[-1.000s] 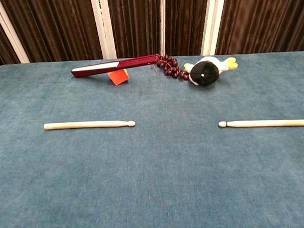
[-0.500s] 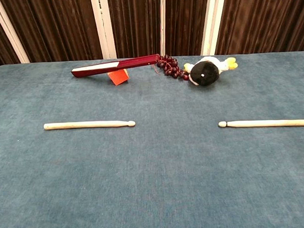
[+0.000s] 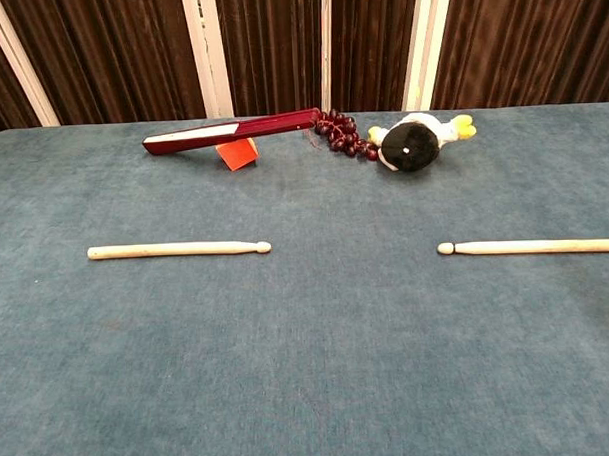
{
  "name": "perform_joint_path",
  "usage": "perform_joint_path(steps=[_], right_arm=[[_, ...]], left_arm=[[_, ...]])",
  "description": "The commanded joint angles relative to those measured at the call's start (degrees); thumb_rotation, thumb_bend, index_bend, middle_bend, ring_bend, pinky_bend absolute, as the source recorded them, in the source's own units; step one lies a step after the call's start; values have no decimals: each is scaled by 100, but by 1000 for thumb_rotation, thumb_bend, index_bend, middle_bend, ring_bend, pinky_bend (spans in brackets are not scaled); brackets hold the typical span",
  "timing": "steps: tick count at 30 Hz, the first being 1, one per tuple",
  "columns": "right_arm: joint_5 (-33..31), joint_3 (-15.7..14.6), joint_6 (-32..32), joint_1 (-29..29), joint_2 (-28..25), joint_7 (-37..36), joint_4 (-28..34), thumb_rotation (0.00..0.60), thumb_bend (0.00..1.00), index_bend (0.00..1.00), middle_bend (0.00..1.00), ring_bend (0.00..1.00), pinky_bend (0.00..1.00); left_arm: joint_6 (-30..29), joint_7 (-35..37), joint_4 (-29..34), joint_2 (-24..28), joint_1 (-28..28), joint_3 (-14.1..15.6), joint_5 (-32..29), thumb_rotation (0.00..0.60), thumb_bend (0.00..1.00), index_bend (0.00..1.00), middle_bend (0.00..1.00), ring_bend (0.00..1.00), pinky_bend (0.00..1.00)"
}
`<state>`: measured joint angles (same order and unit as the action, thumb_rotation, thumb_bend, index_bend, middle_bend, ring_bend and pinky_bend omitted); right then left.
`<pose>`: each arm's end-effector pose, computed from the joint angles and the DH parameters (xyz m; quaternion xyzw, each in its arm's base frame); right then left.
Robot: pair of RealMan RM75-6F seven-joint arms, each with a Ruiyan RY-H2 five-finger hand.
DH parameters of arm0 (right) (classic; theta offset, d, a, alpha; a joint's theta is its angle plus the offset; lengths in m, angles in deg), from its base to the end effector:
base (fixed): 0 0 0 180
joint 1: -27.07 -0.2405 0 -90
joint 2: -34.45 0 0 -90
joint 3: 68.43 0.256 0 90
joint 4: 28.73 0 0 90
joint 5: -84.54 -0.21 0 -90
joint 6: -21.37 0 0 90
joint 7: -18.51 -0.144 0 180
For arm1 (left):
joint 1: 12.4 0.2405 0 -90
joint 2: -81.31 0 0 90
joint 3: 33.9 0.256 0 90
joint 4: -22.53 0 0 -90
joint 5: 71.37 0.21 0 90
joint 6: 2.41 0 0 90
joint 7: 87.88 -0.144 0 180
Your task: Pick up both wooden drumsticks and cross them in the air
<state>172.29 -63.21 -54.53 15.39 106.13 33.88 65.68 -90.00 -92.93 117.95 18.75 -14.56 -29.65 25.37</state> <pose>-0.2640 -0.2192 0.0974 0.6764 -0.3373 0.3687 0.5411 -0.2922 0.1378 0.1430 -0.6636 -0.3657 -0.3691 0.5382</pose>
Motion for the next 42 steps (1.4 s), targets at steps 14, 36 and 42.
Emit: perform_joint_path(steps=[14,36,42], right_arm=[[-1656,645,1200,-1019,1645,1357,-1521,600,402,346,307,743,748],[-1971,703,1333,-1409,2617,1138,-3188,600,402,452,430,743,748],[-2006,652,1354,-1392,2701,1009,-3447,600,402,452,430,744,748]], left_arm=[[15,25,1,1,-19,-24,-23,600,85,0,0,0,21],[144,1,73,19,-60,-47,-153,600,86,0,0,0,21],[160,-14,78,17,-68,-51,-164,600,85,0,0,0,21]])
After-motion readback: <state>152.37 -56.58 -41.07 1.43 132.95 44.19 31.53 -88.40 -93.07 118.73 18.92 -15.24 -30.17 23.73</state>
